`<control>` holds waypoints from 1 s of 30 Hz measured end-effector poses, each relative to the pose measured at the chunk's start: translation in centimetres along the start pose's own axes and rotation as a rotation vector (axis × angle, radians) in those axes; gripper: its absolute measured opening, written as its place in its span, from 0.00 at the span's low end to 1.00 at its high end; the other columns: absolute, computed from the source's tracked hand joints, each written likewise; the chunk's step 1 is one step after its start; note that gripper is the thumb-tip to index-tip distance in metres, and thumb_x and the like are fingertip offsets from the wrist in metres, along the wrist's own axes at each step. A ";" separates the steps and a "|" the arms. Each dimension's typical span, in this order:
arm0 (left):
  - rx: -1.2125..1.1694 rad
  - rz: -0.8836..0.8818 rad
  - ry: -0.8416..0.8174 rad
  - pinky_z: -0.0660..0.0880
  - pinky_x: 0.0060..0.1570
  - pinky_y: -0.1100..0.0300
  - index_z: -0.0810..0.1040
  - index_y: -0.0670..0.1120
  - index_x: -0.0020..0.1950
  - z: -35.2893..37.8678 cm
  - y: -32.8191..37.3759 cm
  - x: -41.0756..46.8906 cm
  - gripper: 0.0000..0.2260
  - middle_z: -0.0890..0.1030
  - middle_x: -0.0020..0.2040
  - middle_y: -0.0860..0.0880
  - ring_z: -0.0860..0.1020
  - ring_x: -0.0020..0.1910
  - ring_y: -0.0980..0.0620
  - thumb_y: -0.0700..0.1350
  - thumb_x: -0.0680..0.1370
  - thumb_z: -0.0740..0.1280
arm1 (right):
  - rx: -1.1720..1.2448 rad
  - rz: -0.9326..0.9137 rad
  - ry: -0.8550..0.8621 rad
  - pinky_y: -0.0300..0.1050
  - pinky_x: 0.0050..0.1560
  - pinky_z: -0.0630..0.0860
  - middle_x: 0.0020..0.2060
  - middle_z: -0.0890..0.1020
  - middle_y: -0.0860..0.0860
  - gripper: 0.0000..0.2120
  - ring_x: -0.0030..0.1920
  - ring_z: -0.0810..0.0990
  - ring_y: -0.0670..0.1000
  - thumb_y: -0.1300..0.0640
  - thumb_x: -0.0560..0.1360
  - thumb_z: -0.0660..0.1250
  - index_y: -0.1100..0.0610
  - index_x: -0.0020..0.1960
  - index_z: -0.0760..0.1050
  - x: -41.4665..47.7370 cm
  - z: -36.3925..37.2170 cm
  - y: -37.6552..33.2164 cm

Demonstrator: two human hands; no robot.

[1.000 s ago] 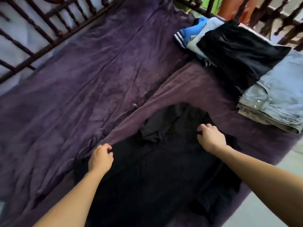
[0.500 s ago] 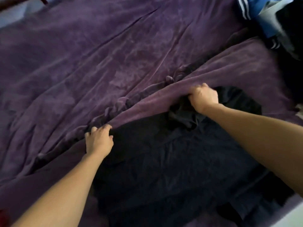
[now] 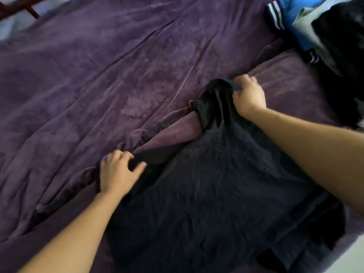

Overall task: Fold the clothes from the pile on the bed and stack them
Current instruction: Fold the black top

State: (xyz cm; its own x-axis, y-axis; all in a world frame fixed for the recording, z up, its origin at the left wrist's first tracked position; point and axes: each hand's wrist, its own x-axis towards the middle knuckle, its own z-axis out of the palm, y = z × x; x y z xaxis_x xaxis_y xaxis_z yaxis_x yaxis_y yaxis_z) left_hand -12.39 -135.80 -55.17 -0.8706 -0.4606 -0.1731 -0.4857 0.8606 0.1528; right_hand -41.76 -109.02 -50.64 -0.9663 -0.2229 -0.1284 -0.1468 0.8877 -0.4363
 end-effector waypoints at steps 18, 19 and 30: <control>0.070 -0.105 -0.072 0.73 0.41 0.47 0.79 0.41 0.42 1.0 -3.0 0.5 0.03 0.75 0.46 0.43 0.74 0.49 0.40 0.40 0.74 0.68 | -0.093 -0.072 -0.164 0.50 0.53 0.74 0.53 0.82 0.56 0.12 0.55 0.79 0.60 0.49 0.74 0.69 0.51 0.55 0.81 0.5 6.0 -2.7; 0.025 -0.121 -0.043 0.73 0.42 0.47 0.78 0.41 0.43 0.4 -3.3 1.2 0.04 0.76 0.47 0.42 0.74 0.50 0.40 0.41 0.74 0.68 | 0.000 -0.029 -0.109 0.49 0.53 0.75 0.50 0.83 0.55 0.11 0.53 0.80 0.59 0.49 0.74 0.69 0.52 0.52 0.82 0.9 5.4 -3.1; -0.021 -0.050 -0.127 0.71 0.37 0.52 0.79 0.44 0.42 0.3 -3.3 2.0 0.05 0.77 0.48 0.48 0.75 0.50 0.43 0.45 0.75 0.69 | -0.206 0.005 -0.420 0.49 0.58 0.74 0.59 0.80 0.54 0.20 0.59 0.77 0.58 0.48 0.71 0.73 0.49 0.62 0.77 2.0 5.1 -3.1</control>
State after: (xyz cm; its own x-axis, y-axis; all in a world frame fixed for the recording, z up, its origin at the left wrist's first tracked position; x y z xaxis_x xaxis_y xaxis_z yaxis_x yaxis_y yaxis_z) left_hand -12.56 -139.48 -56.27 -0.8289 -0.4705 -0.3026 -0.5310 0.8320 0.1607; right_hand -42.16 -114.32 -54.10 -0.8043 -0.3245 -0.4978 -0.2224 0.9412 -0.2542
